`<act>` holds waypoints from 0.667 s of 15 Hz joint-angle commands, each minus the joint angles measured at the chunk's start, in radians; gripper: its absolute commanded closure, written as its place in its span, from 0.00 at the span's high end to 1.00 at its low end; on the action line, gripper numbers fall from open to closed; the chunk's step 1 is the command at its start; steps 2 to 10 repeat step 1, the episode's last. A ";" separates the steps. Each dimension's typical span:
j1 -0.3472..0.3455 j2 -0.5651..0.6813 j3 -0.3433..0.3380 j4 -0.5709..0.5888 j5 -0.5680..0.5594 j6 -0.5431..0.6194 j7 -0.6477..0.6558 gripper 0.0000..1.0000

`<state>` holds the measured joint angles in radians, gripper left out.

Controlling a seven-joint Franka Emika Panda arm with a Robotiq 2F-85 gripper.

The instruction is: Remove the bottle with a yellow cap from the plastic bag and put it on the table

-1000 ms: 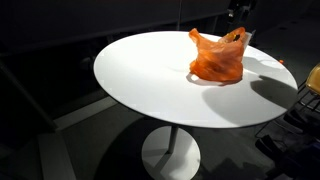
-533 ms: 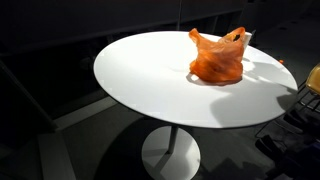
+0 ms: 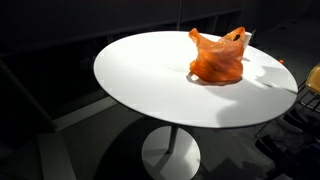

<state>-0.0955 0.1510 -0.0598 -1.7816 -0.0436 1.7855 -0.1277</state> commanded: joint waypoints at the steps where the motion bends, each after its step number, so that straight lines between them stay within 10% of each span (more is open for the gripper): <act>1: 0.003 0.000 -0.003 0.001 0.001 -0.002 0.000 1.00; 10: 0.003 0.000 -0.003 0.001 0.001 -0.002 0.000 1.00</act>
